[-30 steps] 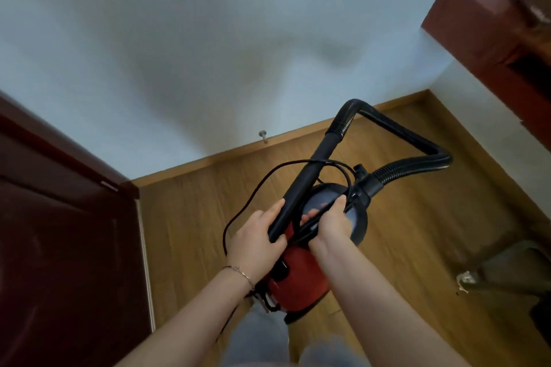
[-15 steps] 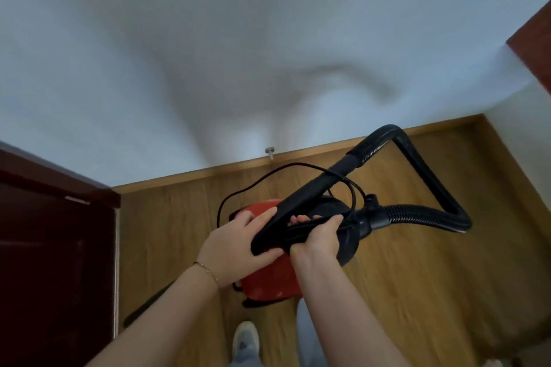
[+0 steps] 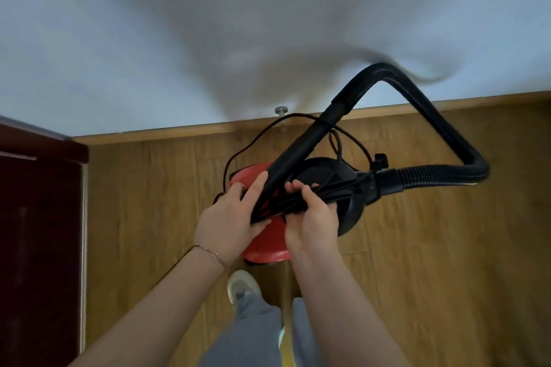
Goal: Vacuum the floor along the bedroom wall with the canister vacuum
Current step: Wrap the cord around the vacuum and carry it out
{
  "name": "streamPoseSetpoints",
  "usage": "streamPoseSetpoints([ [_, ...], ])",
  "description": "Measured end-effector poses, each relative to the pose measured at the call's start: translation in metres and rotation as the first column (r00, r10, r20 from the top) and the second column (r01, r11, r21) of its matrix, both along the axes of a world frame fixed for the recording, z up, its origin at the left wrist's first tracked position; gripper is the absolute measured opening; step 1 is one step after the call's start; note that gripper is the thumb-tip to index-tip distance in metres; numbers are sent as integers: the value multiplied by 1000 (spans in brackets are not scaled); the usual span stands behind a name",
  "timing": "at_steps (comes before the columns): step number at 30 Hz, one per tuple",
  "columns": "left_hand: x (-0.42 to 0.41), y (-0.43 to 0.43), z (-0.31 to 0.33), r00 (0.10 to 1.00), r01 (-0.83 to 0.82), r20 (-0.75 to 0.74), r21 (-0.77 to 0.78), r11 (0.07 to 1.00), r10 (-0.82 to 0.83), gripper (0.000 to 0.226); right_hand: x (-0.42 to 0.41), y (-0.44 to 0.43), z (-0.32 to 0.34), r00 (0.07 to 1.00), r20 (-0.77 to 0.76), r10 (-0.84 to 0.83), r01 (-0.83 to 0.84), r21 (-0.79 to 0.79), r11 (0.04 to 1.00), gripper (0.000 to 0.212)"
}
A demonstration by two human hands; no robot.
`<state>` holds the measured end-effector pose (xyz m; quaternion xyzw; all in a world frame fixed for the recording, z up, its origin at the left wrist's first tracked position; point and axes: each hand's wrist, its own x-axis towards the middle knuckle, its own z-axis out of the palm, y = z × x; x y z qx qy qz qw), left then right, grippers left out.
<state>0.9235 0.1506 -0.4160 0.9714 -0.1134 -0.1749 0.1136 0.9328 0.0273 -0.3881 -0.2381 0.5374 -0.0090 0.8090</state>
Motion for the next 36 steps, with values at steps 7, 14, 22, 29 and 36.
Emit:
streamPoseSetpoints([
  [7,43,24,-79,972,176,160,-27,984,-170,91,2,6,-87,989,80,124,-126,11,992,35],
  [14,79,25,-143,905,345,268,-14,938,-329,82,5,-4,-168,961,109,256,-232,-193,953,36],
  [22,111,17,-216,858,411,358,-45,911,-369,75,23,-13,-244,964,139,226,-191,-227,955,39],
  [29,149,18,-257,828,455,363,12,890,-428,79,54,-9,-285,958,238,159,-124,-156,980,27],
  [36,188,23,-273,855,404,365,-25,914,-368,75,83,-5,-302,937,318,144,-106,-135,985,26],
])
